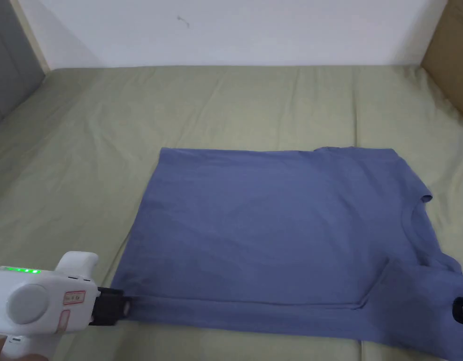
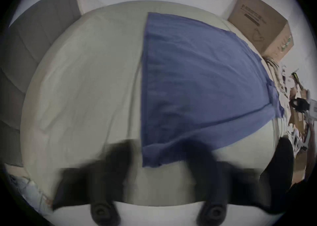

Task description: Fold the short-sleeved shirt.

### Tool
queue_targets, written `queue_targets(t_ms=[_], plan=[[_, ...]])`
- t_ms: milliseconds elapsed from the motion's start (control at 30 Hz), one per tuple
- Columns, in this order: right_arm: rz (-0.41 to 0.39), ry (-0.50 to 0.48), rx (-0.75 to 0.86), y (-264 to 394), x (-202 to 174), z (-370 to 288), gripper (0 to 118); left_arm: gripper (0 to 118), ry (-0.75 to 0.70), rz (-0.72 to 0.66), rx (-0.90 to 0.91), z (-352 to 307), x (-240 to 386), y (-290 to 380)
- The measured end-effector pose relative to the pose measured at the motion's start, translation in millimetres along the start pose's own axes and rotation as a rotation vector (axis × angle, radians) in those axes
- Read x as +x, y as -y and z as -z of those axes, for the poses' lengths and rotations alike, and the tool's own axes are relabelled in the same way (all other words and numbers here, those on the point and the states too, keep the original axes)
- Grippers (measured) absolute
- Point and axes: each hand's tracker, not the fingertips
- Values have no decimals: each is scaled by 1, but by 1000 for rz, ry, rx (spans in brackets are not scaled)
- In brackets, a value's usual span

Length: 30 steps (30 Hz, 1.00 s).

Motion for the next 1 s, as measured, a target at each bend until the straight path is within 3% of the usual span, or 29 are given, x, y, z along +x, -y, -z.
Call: queue_targets(t_ms=[33, 233, 267, 300, 367, 533, 600, 633, 667, 700, 733, 800, 933, 1000], plan=[[0, 5, -5, -1, 2, 1, 0, 0, -35, 4, 19, -3, 7, 2], [-25, 51, -21, 6, 20, -2, 0, 0, -23, -16, 105, -30, 23, 12], [-33, 56, -19, 7, 23, -2, 7, 0, -16, -28, 114, -34, 23, 11], [-52, 69, -6, 7, 27, -2, 32, 0, -5, -43, 114, -36, 24, 11], [-87, 147, -64, 7, 34, 9, 118, 0, -19, -51, 119, -40, 23, 10], [-147, 239, -213, 2, 34, 44, 113, 0, -32, -50, 124, -43, 25, 7], [-162, 228, -257, 13, 52, 56, 100, 0, -33, -53, 119, -42, 29, 9], [-165, 211, -297, 14, 55, 62, 80, 0, -34, -53, 114, -41, 28, 9], [-171, 195, -299, 14, 56, 64, 40, 0, -36, -51, 108, -40, 27, 9], [-167, 188, -287, 15, 52, 57, 18, 0, -40, -51, 103, -40, 28, 10], [-166, 198, -281, 14, 50, 53, 9, 0, -37, -55, 99, -41, 29, 12], [-143, 127, -251, 11, 48, 42, 7, 0, -31, -63, 99, -41, 25, 11], [-187, 153, -217, 6, 43, 28, 7, 0, -21, -77, 106, -43, 23, 11], [-160, 129, -184, -2, 43, 22, 7, 0, -20, -83, 114, -44, 23, 10]])
